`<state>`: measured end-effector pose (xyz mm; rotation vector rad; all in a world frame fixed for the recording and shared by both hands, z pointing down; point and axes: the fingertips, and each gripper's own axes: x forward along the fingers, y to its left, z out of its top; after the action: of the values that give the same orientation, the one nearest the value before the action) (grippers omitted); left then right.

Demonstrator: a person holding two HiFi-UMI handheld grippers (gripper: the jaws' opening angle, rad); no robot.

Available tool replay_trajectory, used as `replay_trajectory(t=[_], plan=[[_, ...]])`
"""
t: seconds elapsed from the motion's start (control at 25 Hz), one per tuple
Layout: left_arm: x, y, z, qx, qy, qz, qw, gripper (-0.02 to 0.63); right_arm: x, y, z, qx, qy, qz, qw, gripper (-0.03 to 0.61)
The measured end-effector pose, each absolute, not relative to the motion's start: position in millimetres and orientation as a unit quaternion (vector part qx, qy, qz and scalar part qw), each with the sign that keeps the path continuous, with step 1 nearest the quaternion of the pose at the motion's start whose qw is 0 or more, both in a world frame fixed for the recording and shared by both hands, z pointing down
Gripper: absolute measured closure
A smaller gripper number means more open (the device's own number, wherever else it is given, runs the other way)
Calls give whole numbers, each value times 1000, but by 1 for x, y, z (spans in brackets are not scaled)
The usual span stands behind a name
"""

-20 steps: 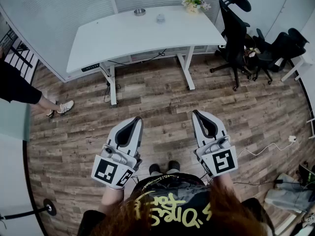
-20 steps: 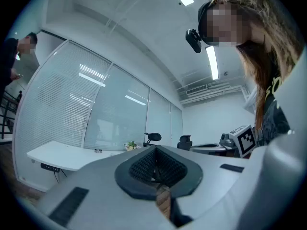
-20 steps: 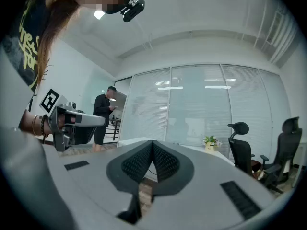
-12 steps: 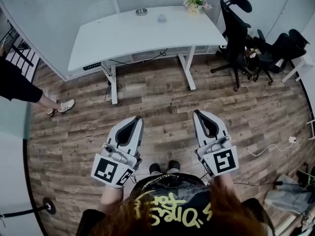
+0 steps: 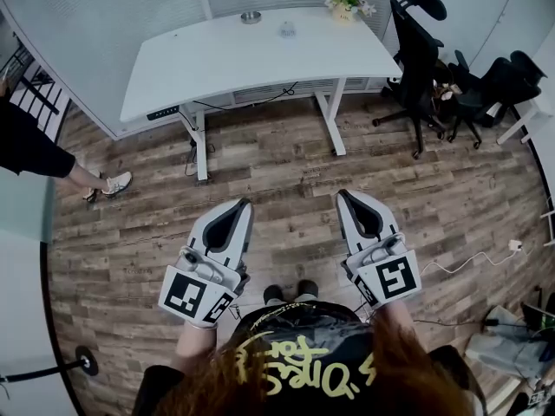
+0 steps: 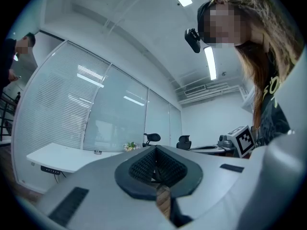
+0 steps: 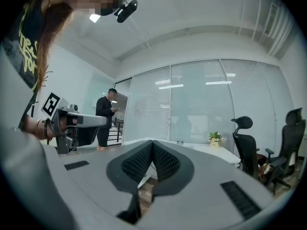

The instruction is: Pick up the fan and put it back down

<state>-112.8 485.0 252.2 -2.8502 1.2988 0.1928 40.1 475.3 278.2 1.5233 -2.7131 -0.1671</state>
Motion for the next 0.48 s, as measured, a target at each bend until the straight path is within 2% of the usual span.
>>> replay_trajectory(t=[0.16,0.24,0.28,0.32,0.36,0.44,0.48], plan=[[-116,484,251,-905,420,62,3,618,31,474,280,484,-874,-44,20,575],[-117,482,251,-903,424,63,5,575,30,472,278,490,-871,-26,4,575],[-118,481,251,-901,428,65,6,540,33,471,276,496,-868,-21,-11,520],[-121,479,251,-898,435,68,6,493,37,469,273,503,-863,-22,-29,433],[-126,477,250,-893,443,73,4,425,44,467,268,512,-857,-29,-47,358],[-136,473,249,-885,459,84,-4,256,57,465,259,528,-845,-48,-75,292],[-140,471,249,-881,466,87,-6,226,61,464,257,533,-840,-57,-80,268]])
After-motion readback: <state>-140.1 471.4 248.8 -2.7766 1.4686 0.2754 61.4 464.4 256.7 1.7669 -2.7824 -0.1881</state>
